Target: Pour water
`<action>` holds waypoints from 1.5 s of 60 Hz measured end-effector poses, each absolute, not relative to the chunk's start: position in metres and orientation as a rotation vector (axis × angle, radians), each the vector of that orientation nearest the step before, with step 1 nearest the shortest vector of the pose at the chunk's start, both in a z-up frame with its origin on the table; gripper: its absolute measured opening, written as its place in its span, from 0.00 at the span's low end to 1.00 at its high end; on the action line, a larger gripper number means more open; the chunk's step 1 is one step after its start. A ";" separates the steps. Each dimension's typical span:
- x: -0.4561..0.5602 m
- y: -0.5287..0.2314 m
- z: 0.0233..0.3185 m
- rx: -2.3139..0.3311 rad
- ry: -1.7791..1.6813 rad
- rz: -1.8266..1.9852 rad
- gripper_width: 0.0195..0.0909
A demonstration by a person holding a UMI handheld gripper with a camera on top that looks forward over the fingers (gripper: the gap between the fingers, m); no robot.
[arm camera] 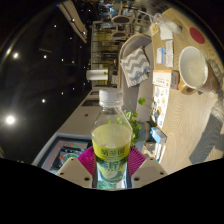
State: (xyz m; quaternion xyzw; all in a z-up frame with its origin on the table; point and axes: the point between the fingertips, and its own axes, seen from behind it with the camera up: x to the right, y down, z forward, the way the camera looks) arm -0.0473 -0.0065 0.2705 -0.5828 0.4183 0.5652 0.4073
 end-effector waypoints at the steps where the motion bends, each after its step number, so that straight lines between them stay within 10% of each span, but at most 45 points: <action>1: -0.042 -0.006 0.267 -1.447 1.089 1.452 0.26; 31: 0.031 -0.010 0.225 -1.138 1.511 1.799 0.26; 65: 0.148 -0.028 0.371 -1.634 0.466 0.790 0.26; 73: 0.238 -0.026 0.336 -1.707 0.288 0.313 0.26; 90: 0.336 -0.031 0.169 -1.917 0.135 -0.113 0.26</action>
